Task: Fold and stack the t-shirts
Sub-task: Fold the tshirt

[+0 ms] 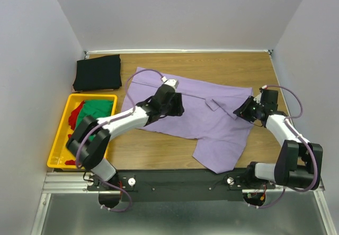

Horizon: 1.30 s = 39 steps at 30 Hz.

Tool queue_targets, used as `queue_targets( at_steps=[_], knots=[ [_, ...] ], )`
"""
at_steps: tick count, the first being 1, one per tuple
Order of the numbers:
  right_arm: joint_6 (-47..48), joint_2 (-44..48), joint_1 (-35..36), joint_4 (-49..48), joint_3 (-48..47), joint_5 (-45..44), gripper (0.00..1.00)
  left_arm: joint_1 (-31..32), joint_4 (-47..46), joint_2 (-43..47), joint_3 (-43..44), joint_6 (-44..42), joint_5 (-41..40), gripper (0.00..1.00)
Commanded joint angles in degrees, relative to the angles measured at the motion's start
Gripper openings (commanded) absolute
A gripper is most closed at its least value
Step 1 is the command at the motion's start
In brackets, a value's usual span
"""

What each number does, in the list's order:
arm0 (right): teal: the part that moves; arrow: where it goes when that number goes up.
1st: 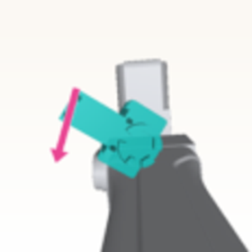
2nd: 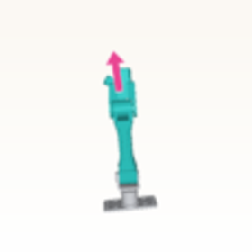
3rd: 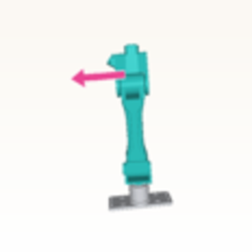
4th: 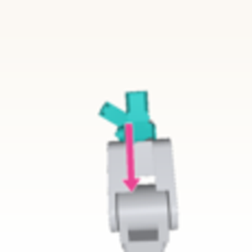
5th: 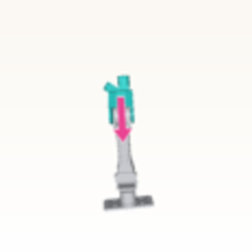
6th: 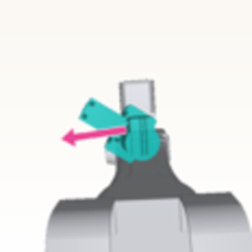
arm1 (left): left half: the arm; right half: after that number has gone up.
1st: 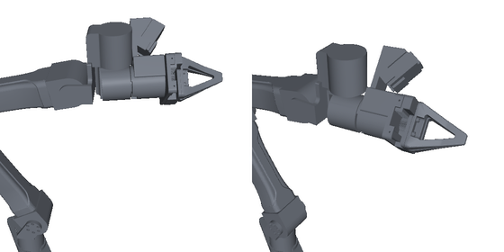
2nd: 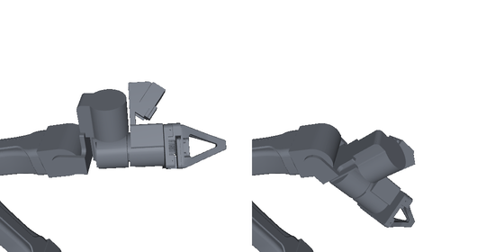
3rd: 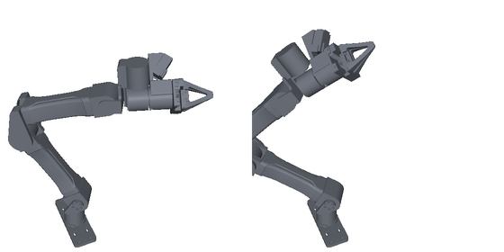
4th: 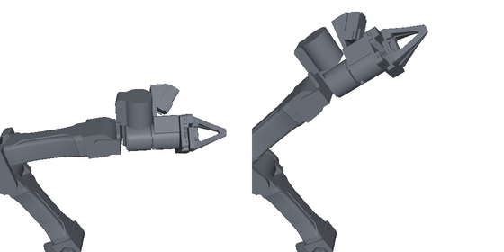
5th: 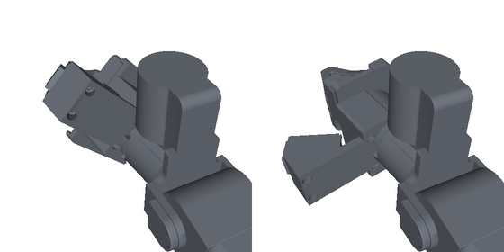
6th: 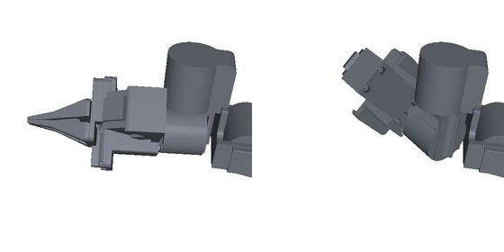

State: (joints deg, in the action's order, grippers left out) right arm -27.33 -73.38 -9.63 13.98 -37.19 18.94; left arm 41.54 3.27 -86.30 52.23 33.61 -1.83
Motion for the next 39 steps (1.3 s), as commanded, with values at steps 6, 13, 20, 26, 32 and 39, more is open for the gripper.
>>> queue_targets(
  at_steps=[6,13,20,26,32,39],
  knots=[
    [-1.31,2.45,3.21,-3.78,0.71,-1.36,0.36,6.53,-2.21,-22.66,25.08,7.43,6.04,0.46],
    [-2.64,2.46,3.39,-5.63,1.77,0.04,0.36,8.91,-2.47,-34.80,35.31,14.11,2.27,0.40],
    [-2.64,2.02,3.47,-6.51,1.95,0.57,0.36,8.91,-4.40,-39.12,36.10,20.44,-2.04,0.43],
    [-2.90,1.49,3.47,-7.30,2.38,0.84,0.36,8.91,-5.55,-40.87,36.98,21.68,-4.06,0.45],
    [-2.90,1.49,3.48,-7.39,2.47,0.84,0.35,8.91,-7.22,-42.90,38.65,23.08,-3.45,0.45],
    [-2.81,1.58,3.48,-7.39,2.38,0.84,0.35,8.91,-7.14,-42.28,36.98,25.55,-5.65,0.46]
  ],
)
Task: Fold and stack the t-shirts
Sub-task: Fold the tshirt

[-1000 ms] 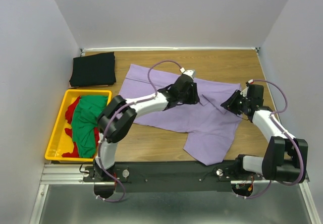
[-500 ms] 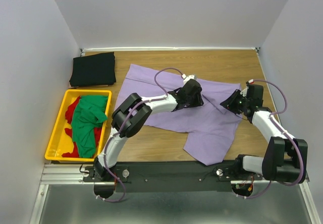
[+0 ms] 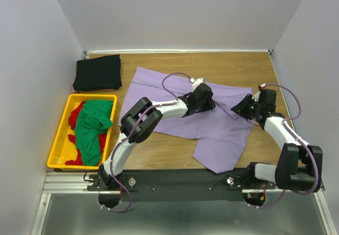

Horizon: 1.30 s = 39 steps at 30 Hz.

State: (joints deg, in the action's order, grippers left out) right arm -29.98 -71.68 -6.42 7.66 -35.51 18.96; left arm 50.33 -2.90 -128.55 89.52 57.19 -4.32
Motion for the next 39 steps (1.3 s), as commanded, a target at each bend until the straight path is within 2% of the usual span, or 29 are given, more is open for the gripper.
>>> queue_targets(
  at_steps=[1,10,18,39],
  knots=[
    [-0.17,-0.30,0.26,-1.07,0.61,0.81,0.35,0.04,-0.97,0.14,-0.48,2.22,-3.24,0.46],
    [-0.26,-0.48,0.26,-1.07,0.79,0.82,0.35,0.30,-0.27,0.14,-1.53,3.45,-2.72,0.46],
    [-0.35,-0.57,0.26,-1.07,1.14,0.46,0.35,0.56,0.00,2.78,-3.91,4.60,-5.35,0.46],
    [-0.61,0.31,0.17,-1.16,1.76,-0.86,0.35,1.35,-0.53,-0.64,-0.13,4.51,-2.37,0.43]
  ],
)
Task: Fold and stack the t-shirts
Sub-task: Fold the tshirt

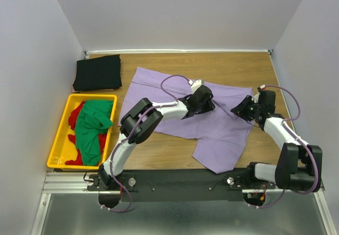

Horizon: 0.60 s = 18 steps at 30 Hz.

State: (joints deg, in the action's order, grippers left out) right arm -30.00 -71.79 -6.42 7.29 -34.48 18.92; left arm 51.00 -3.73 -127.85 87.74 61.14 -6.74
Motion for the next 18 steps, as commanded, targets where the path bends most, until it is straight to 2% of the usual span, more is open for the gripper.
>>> queue_targets(
  at_steps=[1,9,11,12,14,15,18],
  knots=[
    [-0.59,0.51,0.26,-0.79,0.73,-0.81,0.35,0.76,0.30,-1.43,1.81,0.64,0.24,0.43],
    [-0.59,0.68,0.26,-0.78,1.08,-1.34,0.35,0.94,0.21,-2.05,2.34,0.99,0.33,0.40],
    [-0.50,0.69,0.18,-0.70,1.17,-1.69,0.35,1.03,0.21,-1.79,2.52,0.82,0.24,0.32],
    [-0.50,0.69,0.26,-0.70,1.26,-1.95,0.35,1.03,0.12,-1.70,2.61,0.30,0.06,0.21],
    [0.03,0.77,0.26,-0.70,1.17,-2.74,0.35,1.12,0.04,-1.09,2.52,-0.15,-0.20,0.13],
    [0.20,0.86,0.26,-0.70,1.08,-2.92,0.35,1.03,-0.05,-0.82,2.43,-0.24,-0.20,0.05],
    [0.91,0.95,0.26,-0.70,1.08,-3.44,0.35,1.03,-0.14,0.76,1.82,-1.38,-1.25,0.00]
  ],
)
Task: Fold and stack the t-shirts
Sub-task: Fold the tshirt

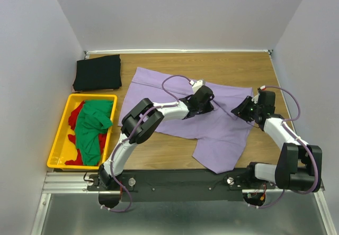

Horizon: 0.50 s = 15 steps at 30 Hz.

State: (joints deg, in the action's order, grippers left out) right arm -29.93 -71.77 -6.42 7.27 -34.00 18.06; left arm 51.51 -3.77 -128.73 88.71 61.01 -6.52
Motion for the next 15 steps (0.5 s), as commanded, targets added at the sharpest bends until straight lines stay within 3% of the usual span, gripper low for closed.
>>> queue_targets(
  at_steps=[1,15],
  knots=[
    [0.93,0.93,0.26,-0.68,0.77,-2.68,0.35,0.44,-0.10,2.07,0.77,-1.68,-1.73,0.00],
    [0.14,0.49,0.26,-0.50,3.50,-7.95,0.35,-1.32,3.68,5.59,4.19,-10.03,-3.93,0.00]
  ],
)
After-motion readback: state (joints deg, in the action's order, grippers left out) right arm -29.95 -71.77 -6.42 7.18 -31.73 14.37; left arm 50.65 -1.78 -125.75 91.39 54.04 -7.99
